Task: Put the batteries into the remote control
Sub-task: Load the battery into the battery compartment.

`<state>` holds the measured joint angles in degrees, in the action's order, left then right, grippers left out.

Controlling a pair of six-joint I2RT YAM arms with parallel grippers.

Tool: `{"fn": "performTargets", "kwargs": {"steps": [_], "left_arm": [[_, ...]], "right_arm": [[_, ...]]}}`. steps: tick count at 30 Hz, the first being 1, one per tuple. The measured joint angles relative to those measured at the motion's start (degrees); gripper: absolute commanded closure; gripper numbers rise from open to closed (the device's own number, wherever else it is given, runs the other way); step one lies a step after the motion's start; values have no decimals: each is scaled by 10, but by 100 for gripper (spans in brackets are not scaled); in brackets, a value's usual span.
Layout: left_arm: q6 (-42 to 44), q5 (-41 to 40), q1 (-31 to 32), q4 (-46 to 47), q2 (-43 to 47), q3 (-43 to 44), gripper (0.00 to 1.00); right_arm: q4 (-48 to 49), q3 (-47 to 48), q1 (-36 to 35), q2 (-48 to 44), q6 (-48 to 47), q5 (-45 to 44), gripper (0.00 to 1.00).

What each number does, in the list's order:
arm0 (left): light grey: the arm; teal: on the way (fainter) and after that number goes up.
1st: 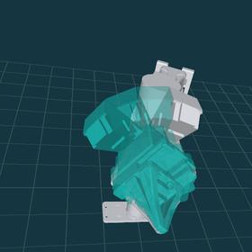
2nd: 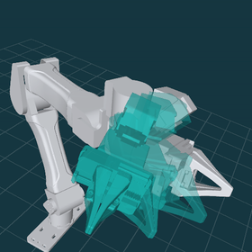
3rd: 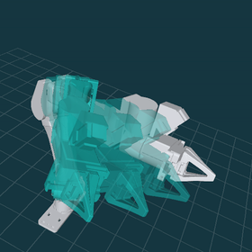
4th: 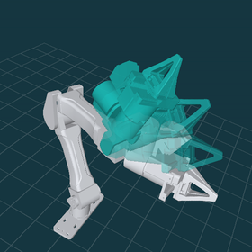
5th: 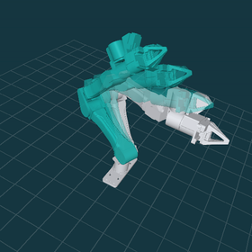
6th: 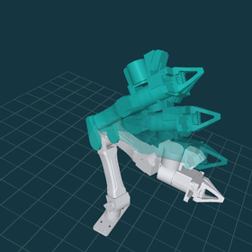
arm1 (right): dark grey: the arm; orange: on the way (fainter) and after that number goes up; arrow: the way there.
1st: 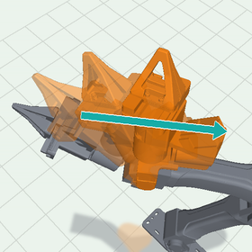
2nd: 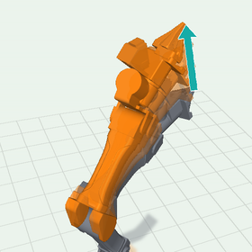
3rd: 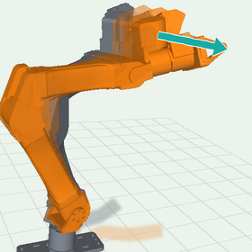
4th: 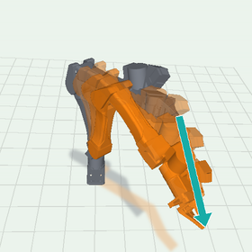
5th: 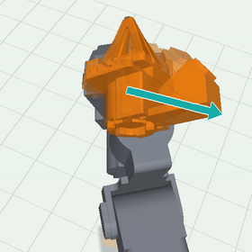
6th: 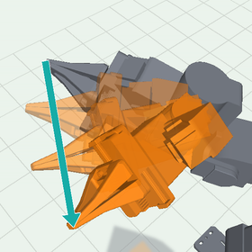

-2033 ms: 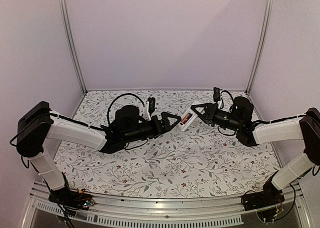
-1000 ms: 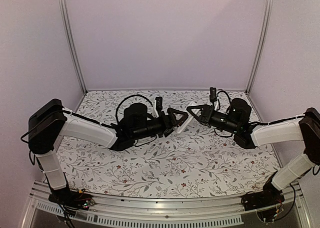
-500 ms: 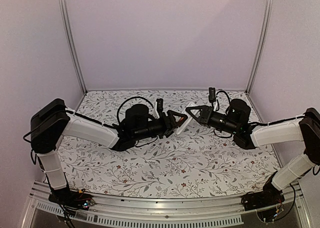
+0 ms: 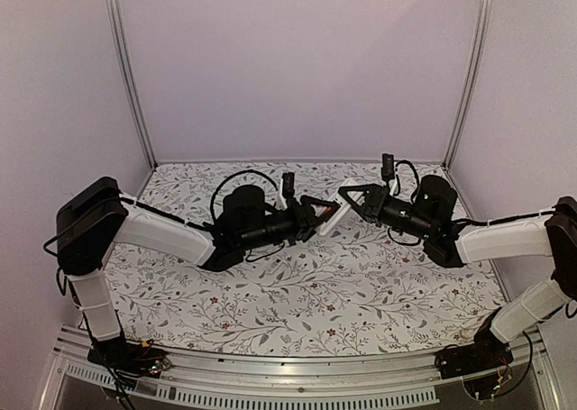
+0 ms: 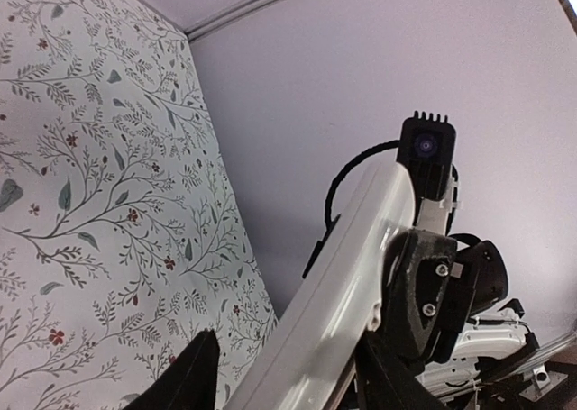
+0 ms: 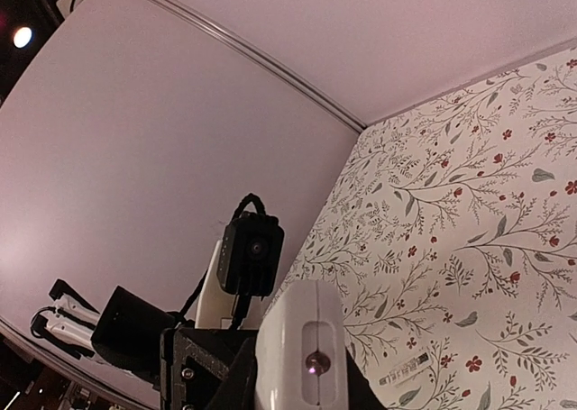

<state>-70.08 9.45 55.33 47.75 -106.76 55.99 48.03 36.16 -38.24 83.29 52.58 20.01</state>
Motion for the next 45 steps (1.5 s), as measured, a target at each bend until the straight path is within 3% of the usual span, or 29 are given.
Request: {"fn": "performTargets", "kwargs": {"steps": [13,23,33,45], "left_arm": [[26,-3,0,-9,12,2,58],[42,-12,0,-61,21,17,43],[53,-16,-2,-82,21,24,40],[60,-18,-4,-112,21,38,50]], "right_arm": [[17,0,11,-1,44,17,100],[23,0,15,3,33,31,100],[31,0,16,14,29,41,100],[34,0,16,17,35,37,100]]}}
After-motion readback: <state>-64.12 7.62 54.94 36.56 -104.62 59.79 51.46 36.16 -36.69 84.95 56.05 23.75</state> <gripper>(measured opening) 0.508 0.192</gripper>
